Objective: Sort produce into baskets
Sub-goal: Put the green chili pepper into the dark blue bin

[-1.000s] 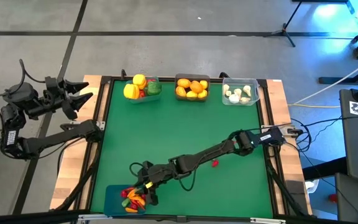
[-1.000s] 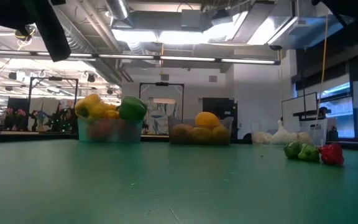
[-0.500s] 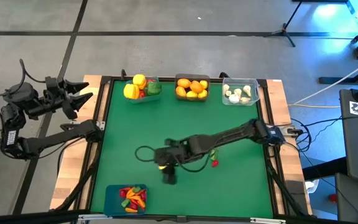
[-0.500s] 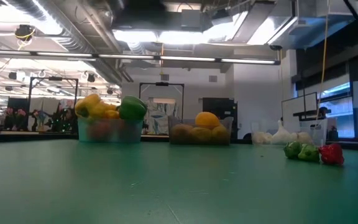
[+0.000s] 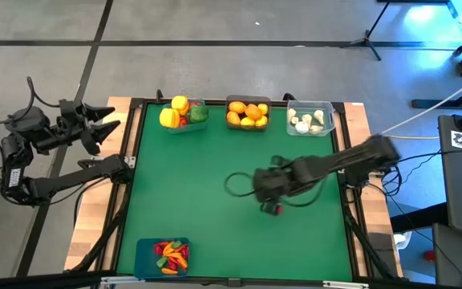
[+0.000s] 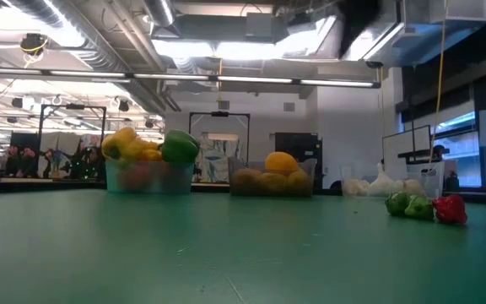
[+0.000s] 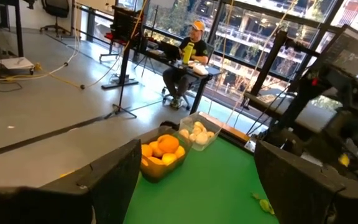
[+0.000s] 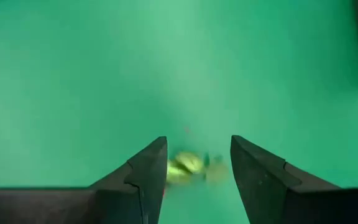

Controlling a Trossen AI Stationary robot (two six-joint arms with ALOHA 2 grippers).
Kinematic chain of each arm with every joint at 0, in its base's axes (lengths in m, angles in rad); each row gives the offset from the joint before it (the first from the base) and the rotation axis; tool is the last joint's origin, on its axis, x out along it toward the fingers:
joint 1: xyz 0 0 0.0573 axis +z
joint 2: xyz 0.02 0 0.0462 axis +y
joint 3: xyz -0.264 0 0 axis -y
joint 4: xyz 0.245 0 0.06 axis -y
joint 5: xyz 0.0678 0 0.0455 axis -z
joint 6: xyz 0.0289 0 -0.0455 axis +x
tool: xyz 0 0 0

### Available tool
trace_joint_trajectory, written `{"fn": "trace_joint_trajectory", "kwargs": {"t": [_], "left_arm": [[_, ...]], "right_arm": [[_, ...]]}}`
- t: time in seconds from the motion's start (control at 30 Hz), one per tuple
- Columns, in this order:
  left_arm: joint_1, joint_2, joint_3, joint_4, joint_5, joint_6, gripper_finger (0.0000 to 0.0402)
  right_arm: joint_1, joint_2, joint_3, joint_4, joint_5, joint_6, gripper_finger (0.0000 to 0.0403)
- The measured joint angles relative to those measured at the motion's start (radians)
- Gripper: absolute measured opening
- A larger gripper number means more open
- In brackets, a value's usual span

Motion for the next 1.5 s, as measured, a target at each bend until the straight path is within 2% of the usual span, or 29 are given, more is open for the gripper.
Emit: {"fn": "trace_joint_trajectory", "kwargs": {"t": [0.13,0.23,0.33,0.43,0.57,0.73,0.97,1.07,1.17,1.33,1.5], "left_arm": [[0.0,0.0,0.0,-0.017,0.0,0.006,0.0308],[0.0,0.0,0.0,-0.017,0.0,0.005,0.0308],[0.0,0.0,0.0,-0.017,0.0,0.016,0.0308],[0.0,0.0,0.0,-0.017,0.0,0.018,0.0308],[0.0,0.0,0.0,-0.017,0.0,0.018,0.0308],[0.0,0.0,0.0,-0.016,0.0,0.018,0.0308],[0.0,0.0,0.0,-0.019,0.0,0.017,0.0308],[0.0,0.0,0.0,-0.02,0.0,0.017,0.0308],[0.0,0.0,0.0,-0.021,0.0,0.009,0.0308],[0.0,0.0,0.0,-0.031,0.0,0.001,0.0308],[0.0,0.0,0.0,-0.043,0.0,0.0,0.0308]], "right_arm": [[-0.002,-0.216,-0.308,0.068,0.035,0.295,0.0175],[-0.016,-0.317,-0.511,0.174,-0.042,0.531,0.0175],[-0.017,-0.333,-0.655,0.309,-0.12,0.694,0.0175],[-0.016,-0.306,-0.735,0.417,-0.194,0.761,0.0175],[-0.016,-0.254,-0.763,0.533,-0.191,0.799,0.0175],[-0.035,-0.215,-0.763,0.6,-0.161,0.858,0.0181],[-0.08,-0.178,-0.763,0.585,-0.266,0.86,0.0242],[-0.089,-0.174,-0.763,0.582,-0.257,0.861,0.0258],[-0.095,-0.168,-0.763,0.58,-0.209,0.879,0.026],[-0.093,-0.154,-0.763,0.568,-0.201,0.879,0.0248],[-0.093,-0.119,-0.763,0.631,-0.203,0.879,0.0242]]}}
